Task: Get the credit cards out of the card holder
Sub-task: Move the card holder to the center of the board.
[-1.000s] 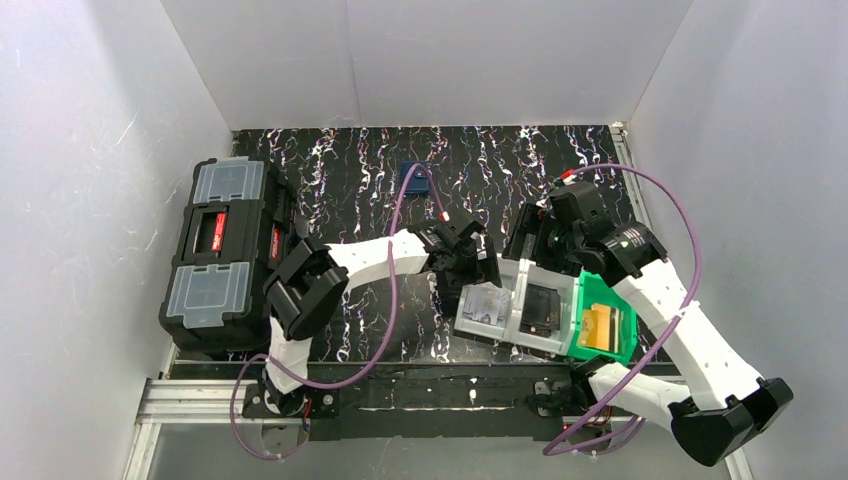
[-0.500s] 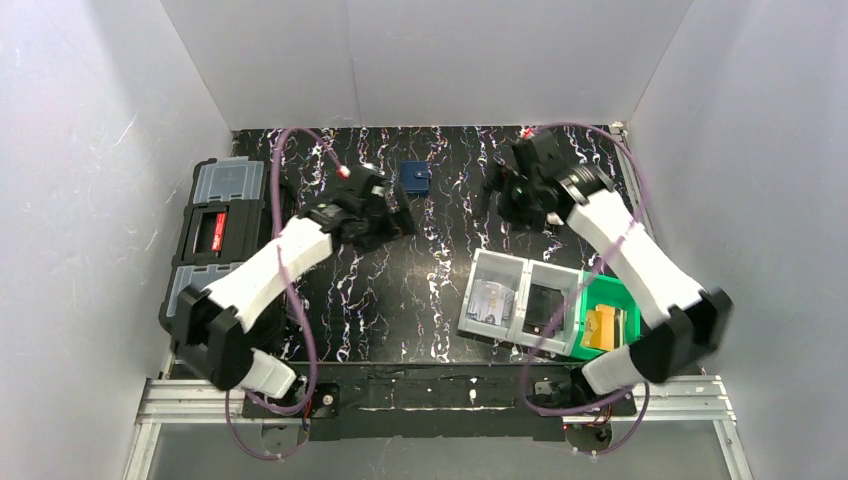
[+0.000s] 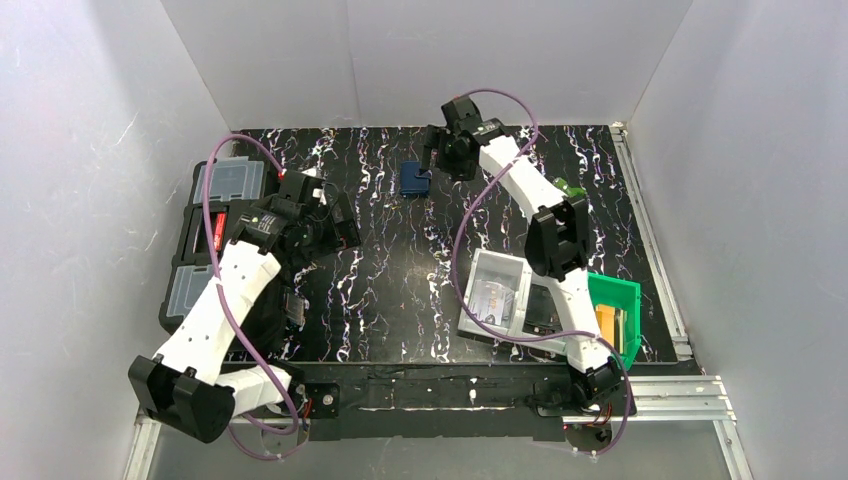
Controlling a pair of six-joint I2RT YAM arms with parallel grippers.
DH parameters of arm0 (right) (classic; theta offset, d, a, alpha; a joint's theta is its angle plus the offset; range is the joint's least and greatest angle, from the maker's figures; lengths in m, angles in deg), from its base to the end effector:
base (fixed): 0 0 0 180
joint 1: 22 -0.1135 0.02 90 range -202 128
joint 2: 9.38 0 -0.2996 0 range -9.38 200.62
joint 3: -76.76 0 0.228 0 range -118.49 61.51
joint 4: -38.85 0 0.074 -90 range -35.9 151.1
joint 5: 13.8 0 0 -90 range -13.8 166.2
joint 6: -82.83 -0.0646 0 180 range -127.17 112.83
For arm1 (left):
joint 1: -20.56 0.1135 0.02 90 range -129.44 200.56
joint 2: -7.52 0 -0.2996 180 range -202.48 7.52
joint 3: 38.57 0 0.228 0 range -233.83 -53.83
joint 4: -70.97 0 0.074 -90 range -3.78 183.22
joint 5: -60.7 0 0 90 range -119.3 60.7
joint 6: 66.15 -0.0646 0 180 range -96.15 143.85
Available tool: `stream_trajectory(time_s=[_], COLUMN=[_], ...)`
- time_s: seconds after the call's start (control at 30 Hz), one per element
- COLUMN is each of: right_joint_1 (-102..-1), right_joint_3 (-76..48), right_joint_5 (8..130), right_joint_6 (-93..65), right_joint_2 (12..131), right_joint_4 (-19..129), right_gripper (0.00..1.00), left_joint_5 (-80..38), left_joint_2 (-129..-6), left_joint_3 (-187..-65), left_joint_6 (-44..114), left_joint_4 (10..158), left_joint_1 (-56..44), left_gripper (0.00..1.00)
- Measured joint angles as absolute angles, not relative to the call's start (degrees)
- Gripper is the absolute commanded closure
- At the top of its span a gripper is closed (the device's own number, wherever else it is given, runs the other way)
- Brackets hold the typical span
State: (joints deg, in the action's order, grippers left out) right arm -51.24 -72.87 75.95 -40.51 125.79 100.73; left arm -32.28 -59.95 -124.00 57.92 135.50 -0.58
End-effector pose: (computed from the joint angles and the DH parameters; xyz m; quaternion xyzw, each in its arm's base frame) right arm 0.4772 0.2675 0.2796 0.0325 0.9312 0.1903 0.3092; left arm 0.2039 -0.0752 0.3599 -0.1141 0.9217 -0.1500 0.3390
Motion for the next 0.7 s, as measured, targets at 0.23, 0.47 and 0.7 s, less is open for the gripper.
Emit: stream_trajectory(time_s=[0.23, 0.47, 0.7], right_joint_1=[-51.2, -51.2, -50.4], right_joint_3=[-74.1, -76.3, -77.6], right_joint_5=[75.8, 76.2, 74.4], right_joint_6=[-42.0, -46.7, -54.8], right_joint_2=[133.2, 140.5, 144.7], right_joint_4=[89.2, 77.7, 69.6], right_gripper=[0.10, 0.13, 0.15], left_joint_5=[-30.7, -30.5, -29.9], left_joint_2=[-59.7, -62.0, -65.8], left_joint_3=[-124.0, -126.7, -130.1], left_joint_6=[57.4, 57.1, 56.1], left_joint_4=[137.3, 138.2, 138.2], left_joint_1=[-0.5, -0.1, 1.0], left_gripper=[0.00, 0.00, 0.00])
